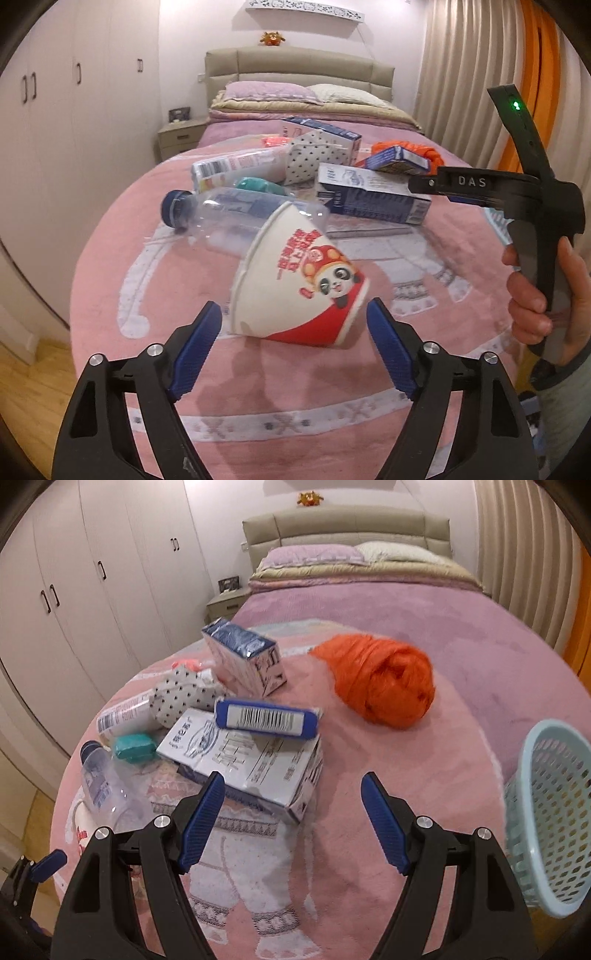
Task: Collect trash
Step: 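Move both open tools back over the table toward the remaining trash, then grasp the red-white noodle cup with the left tool while the right tool grasps the white milk carton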
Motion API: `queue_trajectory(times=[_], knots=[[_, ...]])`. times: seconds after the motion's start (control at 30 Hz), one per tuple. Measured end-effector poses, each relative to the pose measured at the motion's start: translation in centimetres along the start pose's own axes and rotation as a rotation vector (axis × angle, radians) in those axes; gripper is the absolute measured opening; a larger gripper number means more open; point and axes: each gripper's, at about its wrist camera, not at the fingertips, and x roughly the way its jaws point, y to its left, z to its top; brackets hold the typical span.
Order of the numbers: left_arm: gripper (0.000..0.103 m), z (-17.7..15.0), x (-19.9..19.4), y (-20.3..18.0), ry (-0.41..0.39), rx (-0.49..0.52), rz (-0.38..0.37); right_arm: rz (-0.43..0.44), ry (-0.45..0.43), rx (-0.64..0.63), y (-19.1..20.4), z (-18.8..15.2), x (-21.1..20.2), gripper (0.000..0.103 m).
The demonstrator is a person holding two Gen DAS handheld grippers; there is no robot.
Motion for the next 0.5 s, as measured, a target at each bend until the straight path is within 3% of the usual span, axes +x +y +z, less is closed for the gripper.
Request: queue_trajectory(times=[0.07,0.13,0.23,0.37,0.5], knots=[[0.072,-0.2,-0.4,0.5,0.000,-0.003,-0.007,0.005,0.002,-0.010,0.3,-0.3,0.2,0.070],[0.067,-0.5,-0.9,1.0,0.001,-0.010,-0.009,0.017,0.009,-0.030,0.8,-0.6,0.3,0.057],[0.063,-1.0,-1.5,2.0,0.005,-0.025,-0.002,0.048,0.024,-0.051,1.6,-1.2,0.3,0.046],[0.059,-1.7,-2.4,4.0,0.010,-0.069,0.023,0.089,0.017,-0.096,3.4,-2.1,-0.5,0.045],[0.056,-2.2,-3.0,6.4,0.016,-0.132,0.035,0.193,0.021,-0.145,5.3,-2.9,-1.7,0.045]])
